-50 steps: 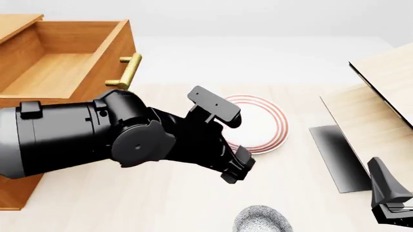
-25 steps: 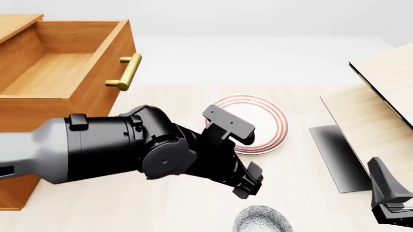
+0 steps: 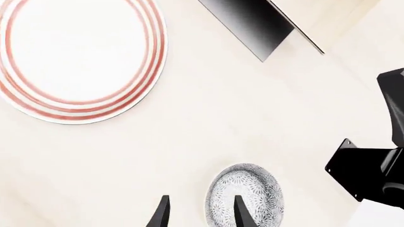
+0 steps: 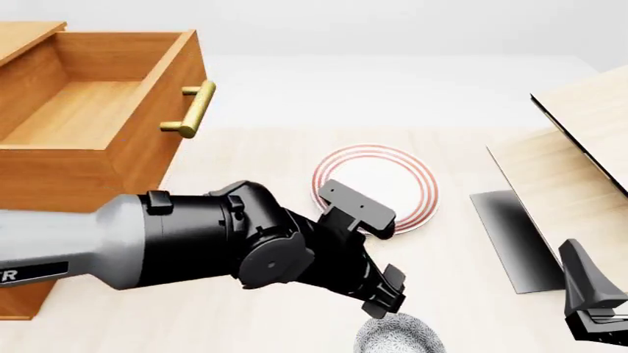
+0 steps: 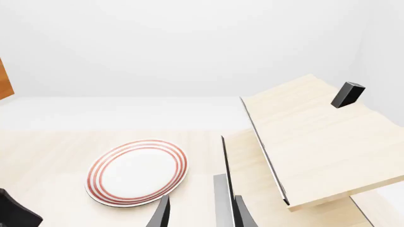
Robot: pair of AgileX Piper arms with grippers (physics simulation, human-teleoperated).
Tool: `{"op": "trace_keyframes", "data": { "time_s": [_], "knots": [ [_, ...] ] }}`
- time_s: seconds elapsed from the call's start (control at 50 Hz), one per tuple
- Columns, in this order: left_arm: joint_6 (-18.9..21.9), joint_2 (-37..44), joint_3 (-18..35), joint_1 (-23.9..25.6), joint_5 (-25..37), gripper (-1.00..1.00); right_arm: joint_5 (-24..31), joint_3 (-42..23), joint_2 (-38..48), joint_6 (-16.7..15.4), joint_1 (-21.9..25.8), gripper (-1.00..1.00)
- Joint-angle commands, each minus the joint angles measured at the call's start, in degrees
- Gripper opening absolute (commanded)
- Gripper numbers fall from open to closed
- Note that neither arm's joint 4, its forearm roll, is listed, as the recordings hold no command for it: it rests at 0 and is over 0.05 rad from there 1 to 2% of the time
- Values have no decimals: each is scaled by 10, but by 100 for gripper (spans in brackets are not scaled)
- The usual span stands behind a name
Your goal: Open the top drawer of the cabinet and put the bowl in it.
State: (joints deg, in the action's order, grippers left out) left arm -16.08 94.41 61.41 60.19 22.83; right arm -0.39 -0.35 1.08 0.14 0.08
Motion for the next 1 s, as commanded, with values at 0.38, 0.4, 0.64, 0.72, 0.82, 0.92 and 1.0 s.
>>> {"op": "trace_keyframes", "data": {
  "time_s": [0.38,0.4,0.64,0.72,0.82,0.92,1.0],
  "knots": [
    [-25,48,-9,17,-34,100,0,0,-1,0,0,100],
    [-28,49,-8,20,-36,100,0,0,-1,0,0,100],
    [-45,64,-26,25,-62,100,0,0,-1,0,0,100],
    [-46,65,-35,22,-71,100,0,0,-1,0,0,100],
    [-53,77,-38,26,-80,100,0,0,-1,0,0,100],
    [-59,85,-35,31,-85,100,0,0,-1,0,0,100],
    [-63,92,-39,33,-93,100,0,0,-1,0,0,100]
  ]
}}
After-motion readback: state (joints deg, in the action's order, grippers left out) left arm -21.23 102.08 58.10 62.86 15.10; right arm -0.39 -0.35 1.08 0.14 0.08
